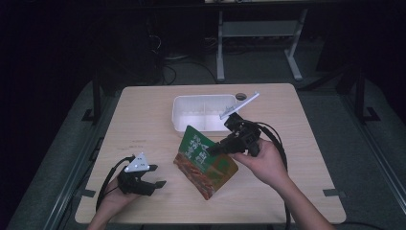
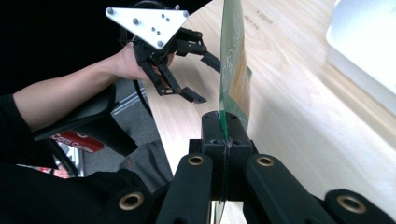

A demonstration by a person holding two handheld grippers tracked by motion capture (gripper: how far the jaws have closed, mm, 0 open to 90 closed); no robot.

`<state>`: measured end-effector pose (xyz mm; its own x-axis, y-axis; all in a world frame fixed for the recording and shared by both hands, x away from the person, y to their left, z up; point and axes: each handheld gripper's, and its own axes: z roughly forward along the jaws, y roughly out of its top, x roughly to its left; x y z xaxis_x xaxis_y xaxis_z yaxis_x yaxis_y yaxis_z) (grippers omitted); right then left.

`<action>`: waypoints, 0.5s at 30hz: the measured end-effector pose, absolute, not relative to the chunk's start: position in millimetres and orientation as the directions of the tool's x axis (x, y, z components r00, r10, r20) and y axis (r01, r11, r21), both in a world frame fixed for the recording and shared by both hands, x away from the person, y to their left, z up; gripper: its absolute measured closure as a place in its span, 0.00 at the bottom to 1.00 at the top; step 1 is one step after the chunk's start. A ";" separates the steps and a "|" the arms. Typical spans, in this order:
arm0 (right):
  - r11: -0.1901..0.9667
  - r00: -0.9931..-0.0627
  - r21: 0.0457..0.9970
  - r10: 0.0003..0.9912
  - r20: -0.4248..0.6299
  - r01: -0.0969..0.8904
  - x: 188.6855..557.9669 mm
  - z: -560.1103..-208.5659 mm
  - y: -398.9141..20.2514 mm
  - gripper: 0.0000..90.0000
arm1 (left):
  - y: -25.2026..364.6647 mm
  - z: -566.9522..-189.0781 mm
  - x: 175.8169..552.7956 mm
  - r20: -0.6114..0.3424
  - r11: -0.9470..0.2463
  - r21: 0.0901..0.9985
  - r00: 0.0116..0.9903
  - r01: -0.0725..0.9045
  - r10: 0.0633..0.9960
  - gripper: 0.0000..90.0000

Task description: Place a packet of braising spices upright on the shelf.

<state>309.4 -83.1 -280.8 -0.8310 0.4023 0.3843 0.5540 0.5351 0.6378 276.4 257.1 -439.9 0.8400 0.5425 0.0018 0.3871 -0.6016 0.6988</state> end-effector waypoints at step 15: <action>0.530 -0.820 0.630 0.434 0.374 0.568 328.9 -249.0 -79.8 1.00 | 259.1 -440.5 277.2 0.000 -0.600 0.698 0.837 0.392 0.547 0.35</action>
<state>328.9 -79.8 -249.0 -0.8196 0.4338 0.3742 0.5680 0.5300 0.6297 277.2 259.1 -440.5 0.8369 0.5473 -0.0001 0.3922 -0.5996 0.6976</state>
